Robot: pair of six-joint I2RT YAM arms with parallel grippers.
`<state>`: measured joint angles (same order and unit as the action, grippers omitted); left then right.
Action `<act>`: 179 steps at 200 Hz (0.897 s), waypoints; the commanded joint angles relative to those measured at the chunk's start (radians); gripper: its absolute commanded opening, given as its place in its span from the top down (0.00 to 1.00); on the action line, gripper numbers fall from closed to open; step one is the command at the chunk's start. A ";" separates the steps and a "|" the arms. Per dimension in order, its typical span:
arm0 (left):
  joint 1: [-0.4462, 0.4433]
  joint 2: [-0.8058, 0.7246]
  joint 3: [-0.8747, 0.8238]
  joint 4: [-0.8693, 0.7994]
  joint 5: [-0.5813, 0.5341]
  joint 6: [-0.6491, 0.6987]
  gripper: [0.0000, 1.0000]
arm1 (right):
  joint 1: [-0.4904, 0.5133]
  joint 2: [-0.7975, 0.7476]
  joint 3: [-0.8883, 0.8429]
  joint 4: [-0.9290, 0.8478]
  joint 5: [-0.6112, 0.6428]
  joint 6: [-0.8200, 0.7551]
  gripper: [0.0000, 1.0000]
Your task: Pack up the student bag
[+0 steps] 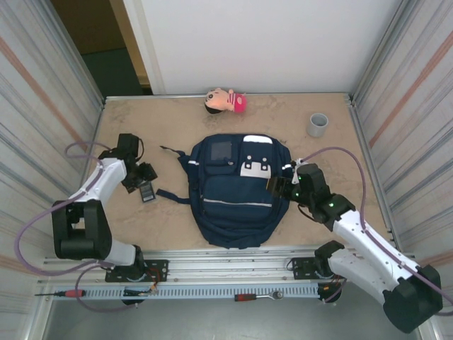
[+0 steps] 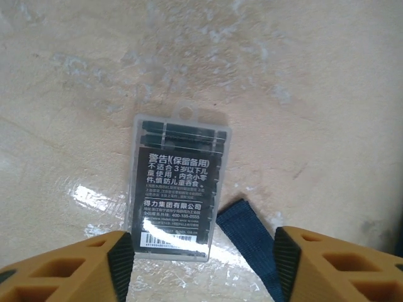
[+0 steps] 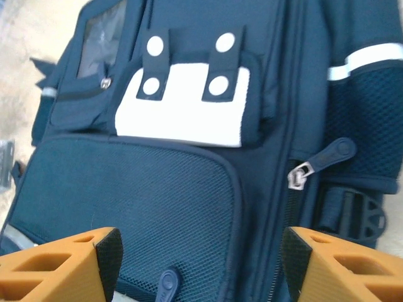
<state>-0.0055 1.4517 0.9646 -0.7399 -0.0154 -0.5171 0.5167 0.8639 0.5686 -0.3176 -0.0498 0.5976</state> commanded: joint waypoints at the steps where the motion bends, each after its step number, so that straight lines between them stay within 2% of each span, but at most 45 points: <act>1: 0.007 0.066 0.019 -0.071 -0.016 0.059 0.30 | 0.043 0.053 0.063 0.005 0.020 -0.019 0.32; 33: 0.007 0.124 0.025 -0.075 -0.044 0.090 0.23 | 0.094 0.121 0.098 0.019 0.033 -0.036 0.32; 92: 0.006 0.233 0.057 -0.031 -0.065 0.109 0.22 | 0.142 0.244 0.152 0.030 0.010 -0.076 0.31; 103: 0.007 0.257 0.064 -0.024 -0.077 0.116 0.27 | 0.148 0.255 0.155 0.027 0.008 -0.081 0.31; 125: 0.008 0.305 0.083 -0.019 -0.109 0.123 0.30 | 0.151 0.268 0.163 0.023 -0.006 -0.093 0.31; 139: 0.010 0.321 0.091 -0.020 -0.102 0.118 0.38 | 0.153 0.271 0.166 0.022 -0.012 -0.100 0.31; 151: 0.010 0.315 0.080 -0.012 -0.087 0.105 0.44 | 0.156 0.272 0.171 0.019 -0.014 -0.106 0.31; 179: 0.015 0.266 0.044 0.005 -0.065 0.068 0.49 | 0.166 0.272 0.173 0.035 -0.011 -0.106 0.32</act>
<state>-0.0051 1.7351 1.0435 -0.7723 -0.0719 -0.4160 0.6674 1.1316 0.7097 -0.2913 -0.0532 0.5144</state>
